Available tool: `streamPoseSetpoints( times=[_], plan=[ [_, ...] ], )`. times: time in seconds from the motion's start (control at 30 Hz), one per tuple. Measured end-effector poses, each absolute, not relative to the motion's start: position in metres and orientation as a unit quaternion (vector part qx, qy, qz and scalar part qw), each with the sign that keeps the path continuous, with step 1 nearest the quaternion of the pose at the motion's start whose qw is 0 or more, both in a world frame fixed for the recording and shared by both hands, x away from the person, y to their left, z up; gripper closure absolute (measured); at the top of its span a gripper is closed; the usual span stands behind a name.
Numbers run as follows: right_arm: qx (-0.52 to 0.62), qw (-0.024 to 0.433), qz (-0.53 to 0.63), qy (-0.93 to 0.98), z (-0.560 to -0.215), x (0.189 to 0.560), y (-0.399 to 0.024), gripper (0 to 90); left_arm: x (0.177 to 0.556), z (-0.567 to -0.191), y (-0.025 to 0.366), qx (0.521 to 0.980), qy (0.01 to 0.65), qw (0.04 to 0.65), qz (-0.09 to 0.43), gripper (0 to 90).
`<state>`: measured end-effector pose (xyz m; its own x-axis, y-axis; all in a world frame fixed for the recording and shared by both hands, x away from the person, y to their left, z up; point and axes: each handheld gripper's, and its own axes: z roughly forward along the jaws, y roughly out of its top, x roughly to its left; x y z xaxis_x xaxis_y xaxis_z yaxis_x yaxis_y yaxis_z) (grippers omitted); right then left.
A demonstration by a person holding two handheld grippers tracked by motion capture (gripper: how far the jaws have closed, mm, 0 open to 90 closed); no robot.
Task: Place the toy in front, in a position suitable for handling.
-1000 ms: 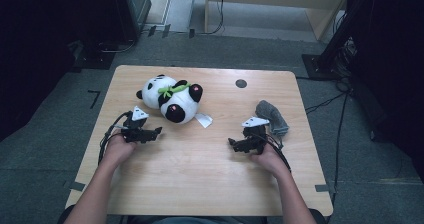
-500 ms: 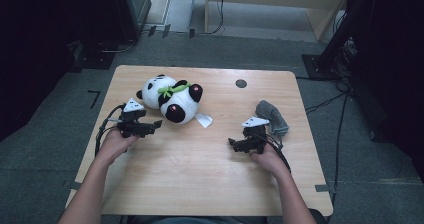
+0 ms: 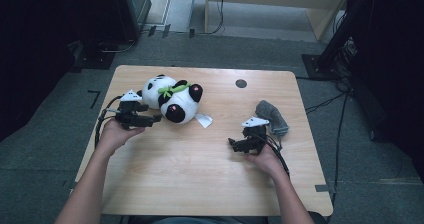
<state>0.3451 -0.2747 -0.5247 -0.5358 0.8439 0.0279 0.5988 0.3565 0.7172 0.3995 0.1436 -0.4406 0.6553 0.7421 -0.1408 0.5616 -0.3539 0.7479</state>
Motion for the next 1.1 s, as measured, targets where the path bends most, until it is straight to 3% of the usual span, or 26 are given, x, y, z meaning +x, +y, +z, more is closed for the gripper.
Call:
streamPoseSetpoints(
  times=[0.53, 0.87, 1.1],
  plan=[
    [0.461, 0.182, 0.344, 0.797, -0.525, 0.343, -0.272, 1.8, 0.429, -0.415, 0.144, 0.819, 0.397, 0.394, 0.127, 31.7],
    [0.462, 0.183, 0.344, 0.797, -0.525, 0.342, -0.272, 1.8, 0.446, -0.404, 0.121, 0.840, 0.365, 0.373, 0.146, 34.2],
    [0.464, 0.183, 0.343, 0.796, -0.525, 0.342, -0.271, 1.8, 0.462, -0.409, 0.118, 0.835, 0.361, 0.395, 0.125, 35.0]
  ],
)
